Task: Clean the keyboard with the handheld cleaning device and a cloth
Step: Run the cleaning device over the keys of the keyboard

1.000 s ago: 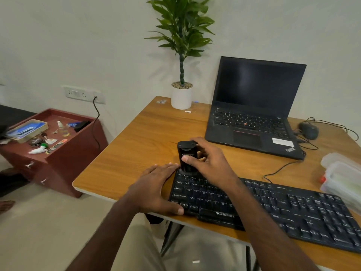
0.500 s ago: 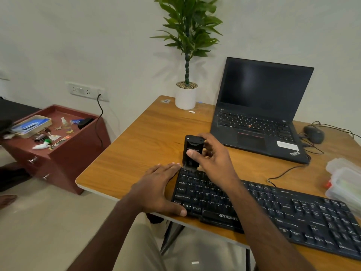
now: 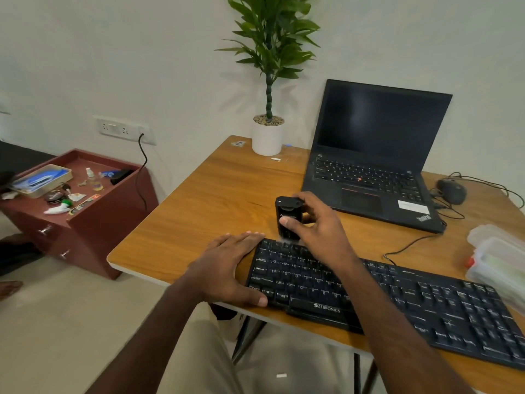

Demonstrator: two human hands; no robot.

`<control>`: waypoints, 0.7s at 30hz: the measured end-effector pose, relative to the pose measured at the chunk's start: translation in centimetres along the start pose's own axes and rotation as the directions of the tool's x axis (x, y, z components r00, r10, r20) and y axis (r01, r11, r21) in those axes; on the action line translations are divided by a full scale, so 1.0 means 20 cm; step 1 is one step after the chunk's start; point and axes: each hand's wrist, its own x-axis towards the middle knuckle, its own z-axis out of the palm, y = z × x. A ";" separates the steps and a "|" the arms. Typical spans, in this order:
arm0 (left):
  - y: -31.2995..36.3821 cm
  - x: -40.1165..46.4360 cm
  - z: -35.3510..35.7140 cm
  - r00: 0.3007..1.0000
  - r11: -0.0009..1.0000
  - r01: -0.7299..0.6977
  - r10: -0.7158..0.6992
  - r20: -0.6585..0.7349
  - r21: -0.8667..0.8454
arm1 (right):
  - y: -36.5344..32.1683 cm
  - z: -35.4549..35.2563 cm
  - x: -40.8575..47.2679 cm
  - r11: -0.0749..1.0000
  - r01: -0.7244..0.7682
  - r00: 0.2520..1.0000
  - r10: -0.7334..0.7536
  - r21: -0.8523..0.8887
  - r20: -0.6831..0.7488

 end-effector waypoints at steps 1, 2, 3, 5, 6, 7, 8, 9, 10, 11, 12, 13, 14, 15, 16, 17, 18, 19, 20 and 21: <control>-0.01 0.00 0.00 1.000 1.000 -0.002 0.002 0.002 0.003 | 0.01 -0.02 0.00 1.000 -0.007 1.000 0.007 0.009 -0.023; -0.01 0.00 0.01 1.000 1.000 -0.001 0.001 0.001 0.002 | 0.01 -0.04 -0.01 0.999 -0.007 0.999 0.009 0.054 -0.040; -0.01 0.00 0.01 1.000 1.000 0.003 -0.003 -0.004 -0.001 | 0.00 -0.04 -0.02 0.994 -0.004 0.999 0.009 0.109 -0.042; -0.01 0.01 0.01 1.000 1.000 0.005 -0.005 -0.014 0.000 | -0.01 -0.01 -0.05 0.987 0.007 1.000 -0.005 0.161 -0.011; -0.01 0.01 0.01 1.000 1.000 0.006 -0.006 -0.016 0.001 | -0.01 0.01 -0.06 0.988 0.009 1.000 -0.010 0.156 0.009; -0.01 0.00 0.01 1.000 1.000 0.009 -0.009 -0.015 -0.001 | -0.01 0.02 -0.07 0.990 0.010 1.000 -0.013 0.144 0.020; 0.00 0.00 0.00 1.000 1.000 0.015 -0.015 -0.008 -0.008 | -0.01 0.02 -0.06 0.992 0.009 1.000 -0.012 0.123 0.020; 0.01 0.00 0.00 1.000 1.000 0.022 -0.022 0.001 -0.016 | -0.01 0.00 -0.05 0.995 0.005 1.000 -0.006 0.100 0.010; 0.01 0.00 -0.01 1.000 0.999 0.028 -0.027 0.008 -0.020 | -0.01 -0.01 -0.04 0.997 0.000 1.000 0.000 0.081 -0.007; 0.02 -0.01 -0.01 0.999 0.999 0.033 -0.033 0.010 -0.018 | -0.01 -0.03 -0.04 0.997 -0.001 1.000 0.003 0.080 -0.024; 0.01 -0.01 -0.01 0.999 0.999 0.039 -0.039 0.010 -0.015 | -0.01 -0.05 -0.04 0.995 0.001 0.999 0.004 0.100 -0.042; 0.01 0.00 0.00 0.999 0.999 0.040 -0.040 0.008 -0.012 | -0.02 -0.06 -0.04 0.991 0.006 0.999 0.001 0.133 -0.054; 0.01 0.00 0.00 0.999 0.999 0.038 -0.038 0.004 -0.009 | -0.02 -0.06 -0.05 0.988 0.012 0.999 -0.004 0.157 -0.052; 0.01 0.00 0.00 0.999 0.999 0.033 -0.033 0.000 -0.007 | -0.02 -0.05 -0.06 0.987 0.016 0.999 -0.011 0.159 -0.035; 0.01 0.00 0.00 1.000 1.000 0.030 -0.030 -0.002 -0.009 | -0.01 -0.04 -0.07 0.990 0.014 1.000 -0.013 0.141 -0.012; 0.01 0.00 -0.01 1.000 1.000 0.024 -0.024 0.000 -0.011 | 0.00 -0.05 -0.08 0.992 0.006 1.000 -0.006 0.123 0.002; 0.02 -0.01 -0.01 1.000 1.000 0.019 -0.019 0.003 -0.014 | 0.01 -0.06 -0.08 0.993 -0.007 1.000 0.008 0.114 -0.004; 0.02 -0.01 -0.01 1.000 1.000 0.019 -0.019 0.004 -0.020 | 0.02 -0.09 -0.08 0.994 -0.021 0.999 0.024 0.104 -0.025; 0.03 -0.01 -0.02 1.000 0.999 0.023 -0.023 0.006 -0.023 | 0.02 -0.11 -0.08 0.995 -0.031 0.998 0.036 0.090 -0.055; 0.03 -0.01 -0.02 1.000 0.999 0.028 -0.028 0.008 -0.024 | 0.02 -0.14 -0.08 0.996 -0.037 0.996 0.044 0.086 -0.081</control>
